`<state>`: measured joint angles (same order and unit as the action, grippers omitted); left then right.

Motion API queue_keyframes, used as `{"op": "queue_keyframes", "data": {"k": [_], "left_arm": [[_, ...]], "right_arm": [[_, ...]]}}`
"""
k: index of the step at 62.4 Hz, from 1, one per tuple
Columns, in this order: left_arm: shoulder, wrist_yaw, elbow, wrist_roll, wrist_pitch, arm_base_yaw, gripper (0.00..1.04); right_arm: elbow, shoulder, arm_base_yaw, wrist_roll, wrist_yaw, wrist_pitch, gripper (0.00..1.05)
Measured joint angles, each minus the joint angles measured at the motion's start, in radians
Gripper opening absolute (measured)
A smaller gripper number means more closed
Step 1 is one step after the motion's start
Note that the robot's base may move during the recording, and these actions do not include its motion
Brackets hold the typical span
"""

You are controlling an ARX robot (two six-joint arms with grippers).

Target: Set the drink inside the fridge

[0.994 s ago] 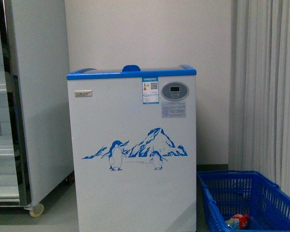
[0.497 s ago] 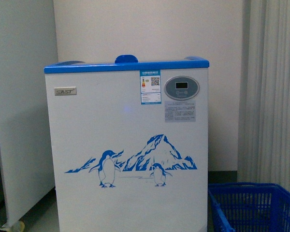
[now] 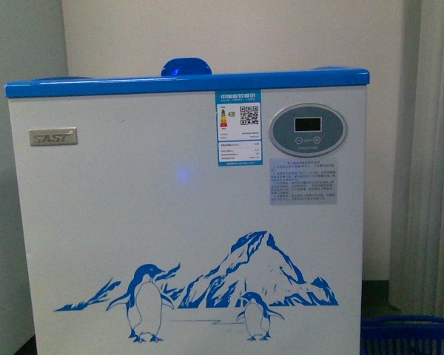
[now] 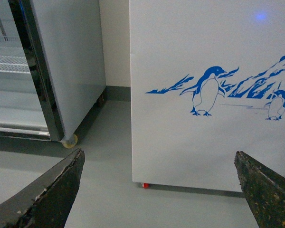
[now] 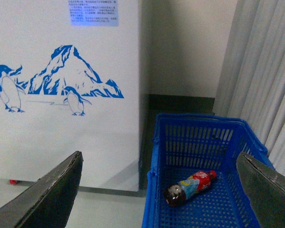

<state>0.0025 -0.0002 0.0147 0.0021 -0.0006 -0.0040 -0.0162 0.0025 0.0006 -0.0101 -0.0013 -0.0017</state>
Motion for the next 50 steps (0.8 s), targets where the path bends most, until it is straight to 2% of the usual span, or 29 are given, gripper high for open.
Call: {"op": "queue_keyframes", "data": {"k": [50], "left_arm": [[0.000,0.002,0.000,0.000,0.000,0.000,0.97]], "right_arm": [[0.000,0.000,0.000,0.000,0.001,0.000,0.97]]}}
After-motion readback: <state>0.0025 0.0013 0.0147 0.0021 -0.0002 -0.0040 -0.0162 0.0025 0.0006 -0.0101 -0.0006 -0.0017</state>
